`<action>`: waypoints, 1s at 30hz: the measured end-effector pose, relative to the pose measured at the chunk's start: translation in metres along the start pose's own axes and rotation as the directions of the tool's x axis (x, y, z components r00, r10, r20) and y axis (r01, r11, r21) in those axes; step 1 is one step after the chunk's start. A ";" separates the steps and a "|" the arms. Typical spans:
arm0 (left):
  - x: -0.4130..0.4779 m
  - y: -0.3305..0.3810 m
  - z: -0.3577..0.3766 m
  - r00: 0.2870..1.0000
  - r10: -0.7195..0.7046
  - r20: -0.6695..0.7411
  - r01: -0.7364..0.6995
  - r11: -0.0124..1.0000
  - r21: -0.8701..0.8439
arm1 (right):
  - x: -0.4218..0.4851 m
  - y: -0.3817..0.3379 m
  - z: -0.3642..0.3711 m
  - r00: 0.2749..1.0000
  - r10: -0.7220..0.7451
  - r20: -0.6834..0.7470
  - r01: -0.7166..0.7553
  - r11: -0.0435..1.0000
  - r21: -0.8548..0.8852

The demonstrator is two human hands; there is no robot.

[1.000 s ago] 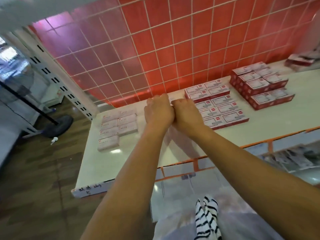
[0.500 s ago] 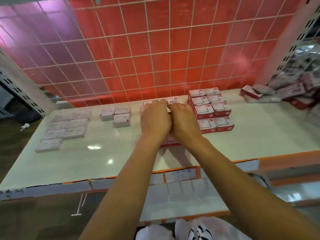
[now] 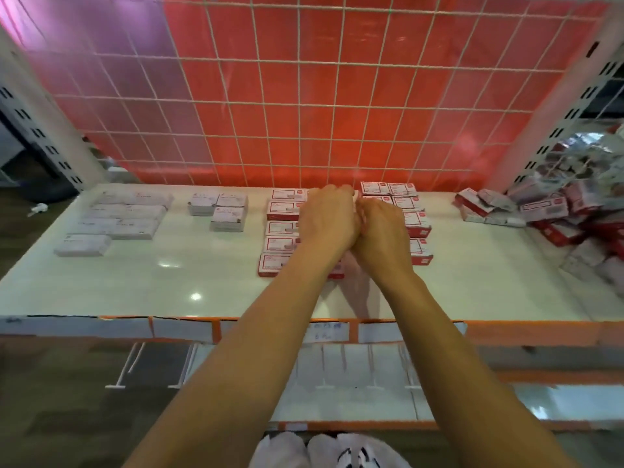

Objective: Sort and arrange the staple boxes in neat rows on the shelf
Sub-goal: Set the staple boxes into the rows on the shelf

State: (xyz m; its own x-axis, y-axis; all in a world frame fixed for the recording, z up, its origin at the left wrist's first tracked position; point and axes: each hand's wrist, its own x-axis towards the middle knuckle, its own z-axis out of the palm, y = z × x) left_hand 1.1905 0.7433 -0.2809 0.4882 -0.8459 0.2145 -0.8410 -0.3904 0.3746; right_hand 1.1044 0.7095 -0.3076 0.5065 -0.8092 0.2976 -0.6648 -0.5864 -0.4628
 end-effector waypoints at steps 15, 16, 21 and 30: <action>-0.010 0.056 0.038 1.000 -0.019 -0.001 0.019 0.999 0.050 | 0.000 0.066 -0.040 0.999 0.030 -0.040 -0.028 0.999 0.047; -0.008 0.065 0.041 1.000 -0.022 -0.014 0.023 0.998 0.050 | 0.003 0.074 -0.044 0.999 0.024 -0.042 -0.021 0.998 0.058; 0.001 0.115 0.058 1.000 -0.006 -0.013 0.007 0.997 0.082 | 0.014 0.121 -0.066 0.999 0.047 0.019 -0.048 0.998 0.032; 0.017 0.187 0.098 0.997 0.077 -0.015 -0.076 0.995 0.063 | 0.024 0.202 -0.098 0.998 0.054 0.043 -0.057 0.996 0.070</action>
State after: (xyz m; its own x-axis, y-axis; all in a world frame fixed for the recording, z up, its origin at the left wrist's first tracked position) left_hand 1.0186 0.6204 -0.2957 0.4252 -0.8682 0.2558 -0.8888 -0.3471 0.2993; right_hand 0.9286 0.5680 -0.3124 0.4930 -0.8374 0.2359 -0.6527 -0.5353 -0.5362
